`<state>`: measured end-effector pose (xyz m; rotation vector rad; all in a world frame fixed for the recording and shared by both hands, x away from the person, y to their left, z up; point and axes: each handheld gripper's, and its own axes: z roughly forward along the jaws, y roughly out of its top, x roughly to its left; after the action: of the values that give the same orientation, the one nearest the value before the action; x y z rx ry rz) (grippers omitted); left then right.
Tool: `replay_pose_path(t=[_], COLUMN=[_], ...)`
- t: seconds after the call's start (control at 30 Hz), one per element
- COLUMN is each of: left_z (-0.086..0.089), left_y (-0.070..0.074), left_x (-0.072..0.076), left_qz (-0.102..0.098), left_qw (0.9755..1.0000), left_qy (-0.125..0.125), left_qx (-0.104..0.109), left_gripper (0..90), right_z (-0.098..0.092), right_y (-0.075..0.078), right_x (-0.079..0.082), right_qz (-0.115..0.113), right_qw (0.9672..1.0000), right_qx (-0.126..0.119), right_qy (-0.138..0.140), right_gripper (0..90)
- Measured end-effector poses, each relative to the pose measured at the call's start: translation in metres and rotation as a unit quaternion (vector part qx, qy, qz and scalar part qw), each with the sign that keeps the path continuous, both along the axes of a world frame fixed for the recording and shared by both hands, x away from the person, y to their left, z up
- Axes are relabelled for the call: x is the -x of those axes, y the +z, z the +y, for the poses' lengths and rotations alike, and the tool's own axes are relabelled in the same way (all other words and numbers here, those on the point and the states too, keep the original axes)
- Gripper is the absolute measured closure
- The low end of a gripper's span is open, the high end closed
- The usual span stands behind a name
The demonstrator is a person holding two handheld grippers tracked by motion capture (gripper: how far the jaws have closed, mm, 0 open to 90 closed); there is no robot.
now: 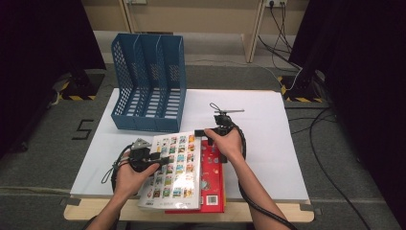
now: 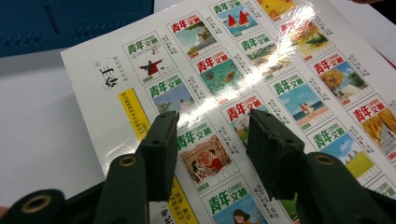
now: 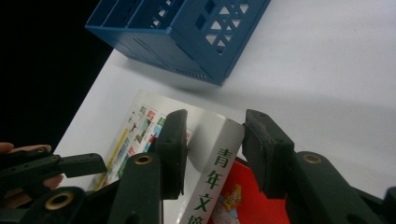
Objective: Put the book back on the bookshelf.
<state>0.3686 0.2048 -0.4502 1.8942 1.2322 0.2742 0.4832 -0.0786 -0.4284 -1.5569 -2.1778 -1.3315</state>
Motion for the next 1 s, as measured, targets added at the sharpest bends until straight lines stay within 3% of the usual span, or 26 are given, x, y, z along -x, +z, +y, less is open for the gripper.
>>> replay_pose_path(t=[0.13, 0.33, 0.47, 0.53, 0.6, 0.77, 1.0], left_z=[0.0002, -0.0004, -0.0007, -0.0009, -0.0009, 0.0001, 0.004], left_y=[-0.0003, 0.0, -0.0004, 0.0003, 0.0003, 0.0001, -0.0008], left_x=[-0.0003, -0.0011, -0.0011, -0.0009, -0.001, -0.0008, -0.0011], left_qz=[-0.002, -0.001, -0.002, -0.003, -0.004, -0.006, -0.004], left_qw=[1.0, 1.0, 1.0, 1.0, 0.9999, 0.9998, 0.9999], left_qy=[0.002, 0.0, 0.003, 0.002, 0.003, 0.001, 0.005], left_qx=[-0.003, -0.004, -0.003, -0.009, -0.012, -0.017, -0.008], left_gripper=[52.5, 52.5, 52.4, 52.4, 52.4, 52.4, 49.7], right_z=[-0.0001, -0.0001, 0.0, 0.0003, 0.0039, 0.0067, 0.0081], right_y=[0.0041, 0.0009, 0.0009, 0.0, -0.0037, -0.0015, 0.0041], right_x=[-0.0001, -0.0018, -0.0009, -0.0007, 0.0018, 0.003, 0.0024], right_qz=[0.011, 0.038, 0.045, 0.053, 0.072, 0.061, 0.094], right_qw=[0.9998, 0.9993, 0.999, 0.9985, 0.9965, 0.9972, 0.9938], right_qx=[-0.013, -0.002, -0.008, -0.007, -0.021, -0.024, -0.055], right_qy=[-0.001, 0.0, 0.0, 0.014, 0.035, 0.034, 0.019], right_gripper=[62.5, 60.8, 60.5, 60.4, 60.6, 63.9, 68.9])
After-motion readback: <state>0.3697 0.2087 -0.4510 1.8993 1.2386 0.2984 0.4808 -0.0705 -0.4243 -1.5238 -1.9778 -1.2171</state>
